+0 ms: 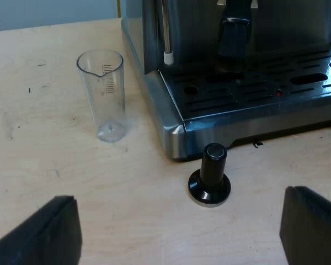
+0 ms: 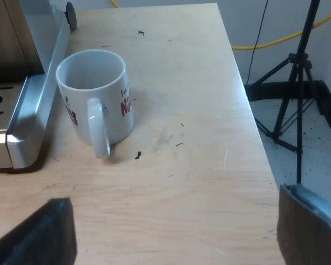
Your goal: Place mug into machine
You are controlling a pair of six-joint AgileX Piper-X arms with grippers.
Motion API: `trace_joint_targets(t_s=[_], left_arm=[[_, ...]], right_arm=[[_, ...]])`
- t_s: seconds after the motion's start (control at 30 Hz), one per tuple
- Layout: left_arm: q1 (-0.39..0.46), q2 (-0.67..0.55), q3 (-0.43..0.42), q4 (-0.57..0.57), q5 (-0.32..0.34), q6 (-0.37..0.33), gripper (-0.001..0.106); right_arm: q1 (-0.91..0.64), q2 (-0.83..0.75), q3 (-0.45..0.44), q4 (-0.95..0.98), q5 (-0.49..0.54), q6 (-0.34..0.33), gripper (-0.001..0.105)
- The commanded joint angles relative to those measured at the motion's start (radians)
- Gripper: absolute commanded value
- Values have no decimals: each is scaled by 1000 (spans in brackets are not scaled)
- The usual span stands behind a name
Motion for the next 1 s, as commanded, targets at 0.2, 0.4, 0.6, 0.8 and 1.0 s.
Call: trace_joint_targets(t_s=[0.2,0.4,0.6,0.8,1.0], left_arm=[[0,-138,-2,-17,7,0,78],[0,-138,-2,-17,7,-2,78],[0,-138,-2,-17,7,-9,78],[0,-136,-9,-19,7,-13,78],[-2,-101,-55,-29,7,-34,78]], right_arm=[[-2,-38,-5,-12,-6,-12,77],[-2,-38,-5,-12,-6,-12,77],[-2,-38,-5,-12,-6,-12,77],[-2,-38,-12,-12,-1,-12,77],[-2,-36,-59,-12,-1,-12,77]])
